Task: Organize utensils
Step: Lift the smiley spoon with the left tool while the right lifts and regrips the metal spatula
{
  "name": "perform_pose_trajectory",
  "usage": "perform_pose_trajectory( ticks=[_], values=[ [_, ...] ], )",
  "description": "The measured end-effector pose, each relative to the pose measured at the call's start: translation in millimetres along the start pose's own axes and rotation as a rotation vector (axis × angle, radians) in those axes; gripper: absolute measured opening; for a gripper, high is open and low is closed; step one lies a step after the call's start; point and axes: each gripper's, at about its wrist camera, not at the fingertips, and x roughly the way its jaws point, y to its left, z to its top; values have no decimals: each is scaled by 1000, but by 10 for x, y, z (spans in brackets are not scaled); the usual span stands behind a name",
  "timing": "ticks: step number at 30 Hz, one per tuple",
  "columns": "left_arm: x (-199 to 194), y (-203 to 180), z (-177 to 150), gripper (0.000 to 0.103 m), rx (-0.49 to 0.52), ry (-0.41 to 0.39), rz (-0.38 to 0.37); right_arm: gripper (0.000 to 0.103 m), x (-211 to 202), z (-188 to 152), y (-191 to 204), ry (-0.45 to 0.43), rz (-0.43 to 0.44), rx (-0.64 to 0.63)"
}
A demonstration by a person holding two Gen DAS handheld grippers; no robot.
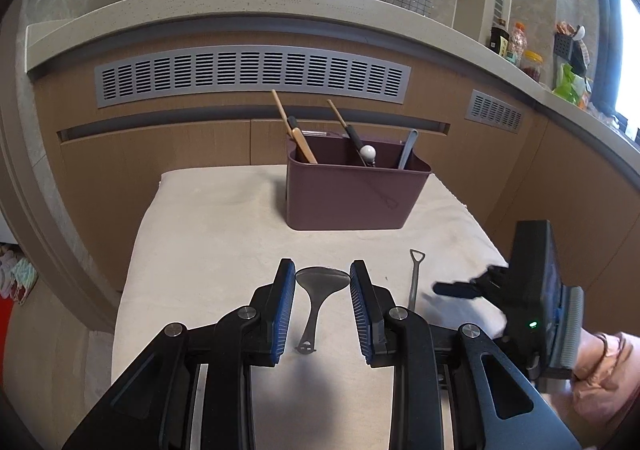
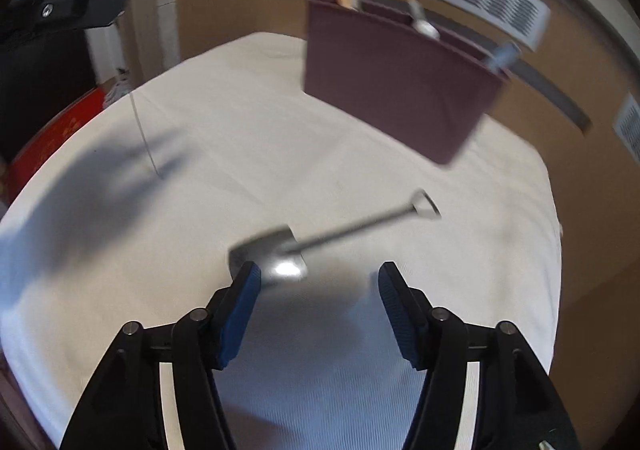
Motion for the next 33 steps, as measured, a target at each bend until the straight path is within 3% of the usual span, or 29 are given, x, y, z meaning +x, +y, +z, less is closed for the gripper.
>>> perform_pose_trajectory(
  ticks=[4, 8, 11, 13, 14, 15, 18, 21, 26, 29, 31, 32, 33],
  values=[
    [-9, 97, 6, 29, -17, 0, 5, 68, 216, 269, 175, -14, -7, -175],
    [-8, 179, -23, 29, -34, 14, -16, 68, 184, 436, -78, -15, 154, -177],
    [23, 196, -19, 29, -51, 12, -30, 68, 211, 507, -368, -23, 62, -147],
    [60, 200, -10, 29, -61, 15, -43, 37, 358, 525, -563, 20, -13, -93],
    [75, 196, -9, 29, -61, 18, -45, 5, 456, 523, -647, 58, -20, -65],
    [85, 199, -10, 29, -59, 20, -44, 2, 549, 515, -711, 94, -22, -41],
    [99, 205, -4, 29, -55, 26, -43, 3, 604, 479, -760, 84, -10, -34],
    [92, 220, 0, 29, -58, 29, -44, 3, 539, 404, -716, 114, -51, -69],
    [102, 192, 8, 29, -50, 31, -43, 3, 232, 59, -698, 167, -57, -62],
    [100, 174, 13, 29, -46, 32, -43, 5, 21, -193, -638, 201, 19, -42],
    [98, 158, 10, 29, -43, 36, -43, 5, -153, -326, -507, 220, 141, -47],
    [97, 149, 9, 29, -41, 37, -41, 8, -224, -366, -461, 218, 197, -53],
    [95, 137, 6, 29, -38, 38, -39, 22, -284, -377, -388, 209, 237, -59]
  ],
)
